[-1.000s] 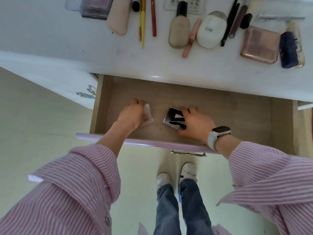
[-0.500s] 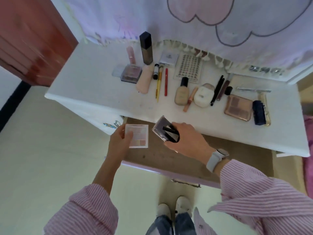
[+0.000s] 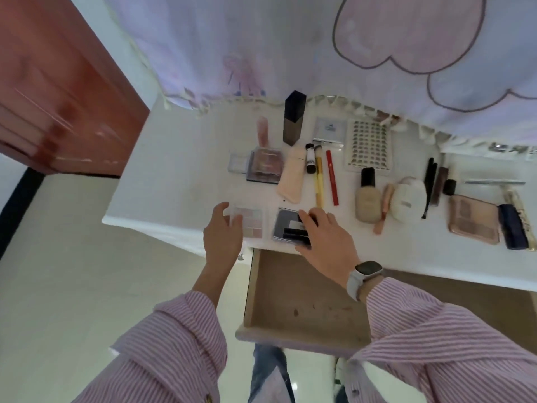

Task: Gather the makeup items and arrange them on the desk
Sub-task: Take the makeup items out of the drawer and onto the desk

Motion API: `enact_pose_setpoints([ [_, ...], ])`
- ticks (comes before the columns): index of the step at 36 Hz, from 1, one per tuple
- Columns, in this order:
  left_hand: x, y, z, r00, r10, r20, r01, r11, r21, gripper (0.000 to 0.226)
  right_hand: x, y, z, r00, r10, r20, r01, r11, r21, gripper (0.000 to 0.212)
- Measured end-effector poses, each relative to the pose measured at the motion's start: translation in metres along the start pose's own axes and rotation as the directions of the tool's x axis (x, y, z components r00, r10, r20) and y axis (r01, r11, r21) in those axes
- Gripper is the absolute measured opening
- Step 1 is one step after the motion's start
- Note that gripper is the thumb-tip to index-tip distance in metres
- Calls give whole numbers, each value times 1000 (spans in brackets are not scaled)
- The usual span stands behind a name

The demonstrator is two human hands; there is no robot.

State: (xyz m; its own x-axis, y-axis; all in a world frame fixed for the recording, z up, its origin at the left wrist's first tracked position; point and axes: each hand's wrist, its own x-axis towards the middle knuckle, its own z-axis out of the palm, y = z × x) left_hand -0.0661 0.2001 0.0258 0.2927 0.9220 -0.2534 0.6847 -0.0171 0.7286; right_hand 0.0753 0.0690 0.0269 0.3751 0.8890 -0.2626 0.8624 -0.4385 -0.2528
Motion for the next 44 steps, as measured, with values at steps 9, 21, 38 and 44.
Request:
enact_pose_setpoints([
  [9,30,6,13,982,171,79,-185,955,232,38,26,-1,-12,995,104,-3,-103,993,50,63],
  [21,65,-16,20,806,371,462,-589,578,564,80,49,6,-9,987,145,-70,-139,986,89,62],
  [38,99,9,35,819,360,447,-571,587,574,61,78,18,-15,962,190,-198,-180,982,65,61],
  [44,70,-9,29,864,412,289,-503,688,524,63,39,18,10,917,-40,-396,34,999,-23,60],
])
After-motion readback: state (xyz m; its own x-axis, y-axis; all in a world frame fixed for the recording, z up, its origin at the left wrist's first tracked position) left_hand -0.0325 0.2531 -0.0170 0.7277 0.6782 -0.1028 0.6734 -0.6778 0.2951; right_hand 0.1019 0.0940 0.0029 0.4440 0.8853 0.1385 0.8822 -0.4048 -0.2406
